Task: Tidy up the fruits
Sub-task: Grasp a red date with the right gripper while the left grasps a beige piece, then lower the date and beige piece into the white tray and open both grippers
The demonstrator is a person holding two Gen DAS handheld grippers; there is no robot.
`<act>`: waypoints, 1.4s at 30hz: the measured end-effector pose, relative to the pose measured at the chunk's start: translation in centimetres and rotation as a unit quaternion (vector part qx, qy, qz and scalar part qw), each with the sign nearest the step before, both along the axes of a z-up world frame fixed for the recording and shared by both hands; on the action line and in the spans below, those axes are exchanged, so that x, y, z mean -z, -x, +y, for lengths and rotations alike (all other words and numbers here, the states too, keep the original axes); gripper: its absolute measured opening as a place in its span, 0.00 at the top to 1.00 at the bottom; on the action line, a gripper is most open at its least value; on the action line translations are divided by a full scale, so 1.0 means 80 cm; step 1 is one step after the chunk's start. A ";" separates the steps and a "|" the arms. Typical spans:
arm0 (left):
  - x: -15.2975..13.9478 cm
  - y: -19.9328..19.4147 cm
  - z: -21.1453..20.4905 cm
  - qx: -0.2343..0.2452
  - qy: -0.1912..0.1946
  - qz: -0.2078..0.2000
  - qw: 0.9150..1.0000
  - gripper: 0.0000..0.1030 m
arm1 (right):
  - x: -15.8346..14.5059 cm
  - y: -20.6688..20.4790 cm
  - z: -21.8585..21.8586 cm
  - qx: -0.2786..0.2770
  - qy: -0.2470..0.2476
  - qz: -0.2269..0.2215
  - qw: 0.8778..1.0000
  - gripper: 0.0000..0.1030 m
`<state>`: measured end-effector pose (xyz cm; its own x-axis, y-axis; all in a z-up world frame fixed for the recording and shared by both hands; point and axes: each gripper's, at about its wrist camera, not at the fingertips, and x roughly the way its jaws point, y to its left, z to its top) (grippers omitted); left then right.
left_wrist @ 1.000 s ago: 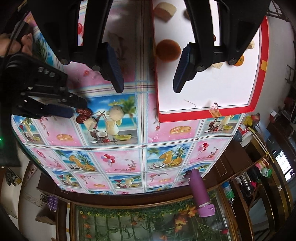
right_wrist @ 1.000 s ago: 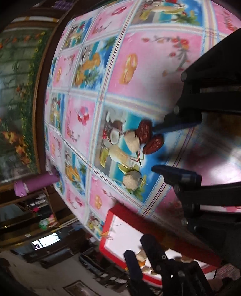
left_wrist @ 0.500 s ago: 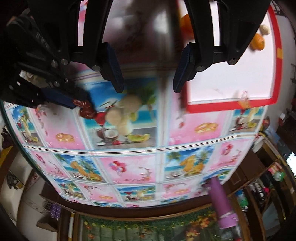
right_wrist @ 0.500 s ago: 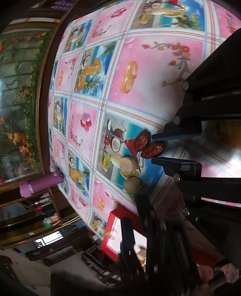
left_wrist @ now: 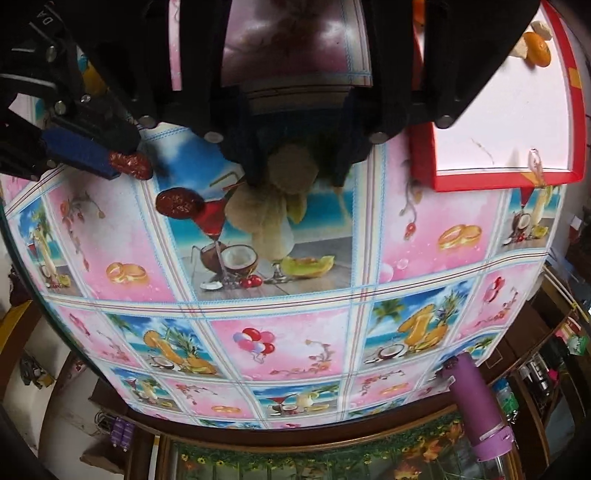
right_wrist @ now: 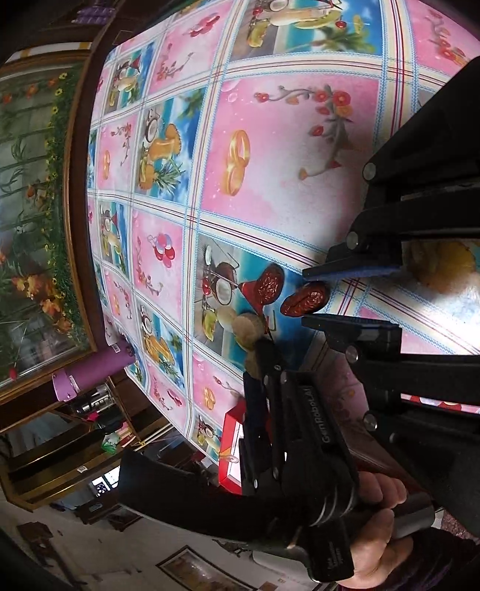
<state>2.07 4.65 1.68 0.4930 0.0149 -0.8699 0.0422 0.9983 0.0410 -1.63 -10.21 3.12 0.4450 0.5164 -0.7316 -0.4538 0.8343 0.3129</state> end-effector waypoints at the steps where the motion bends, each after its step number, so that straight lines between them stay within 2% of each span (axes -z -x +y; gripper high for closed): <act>1: 0.000 -0.001 -0.001 0.003 0.004 -0.001 1.000 0.72 | 0.000 0.000 -0.001 0.001 -0.001 0.001 1.000 0.84; 7: -0.005 0.013 -0.002 0.009 0.017 -0.014 1.000 0.72 | -0.005 0.006 -0.003 0.008 -0.013 -0.008 1.000 0.84; 14: -0.059 0.081 0.004 0.012 0.024 -0.078 0.997 0.72 | -0.025 0.024 0.015 -0.002 -0.049 -0.018 0.999 0.85; 17: -0.082 0.128 0.027 0.002 0.026 -0.107 0.994 0.72 | -0.038 0.037 0.043 -0.024 -0.056 -0.025 0.998 0.85; 23: -0.100 0.205 0.103 -0.053 0.019 -0.128 0.990 0.72 | -0.055 0.066 0.121 -0.078 -0.064 -0.035 0.994 0.85; 27: -0.089 0.245 0.155 -0.100 0.014 -0.119 0.988 0.72 | -0.044 0.075 0.176 -0.108 -0.057 -0.017 0.992 0.85; 32: -0.060 0.264 0.185 -0.121 0.013 -0.094 0.988 0.72 | -0.025 0.075 0.225 -0.124 -0.033 -0.001 0.992 0.85; 42: -0.027 0.266 0.211 -0.148 0.021 -0.064 0.987 0.72 | -0.013 0.090 0.254 -0.138 0.016 -0.003 0.990 0.84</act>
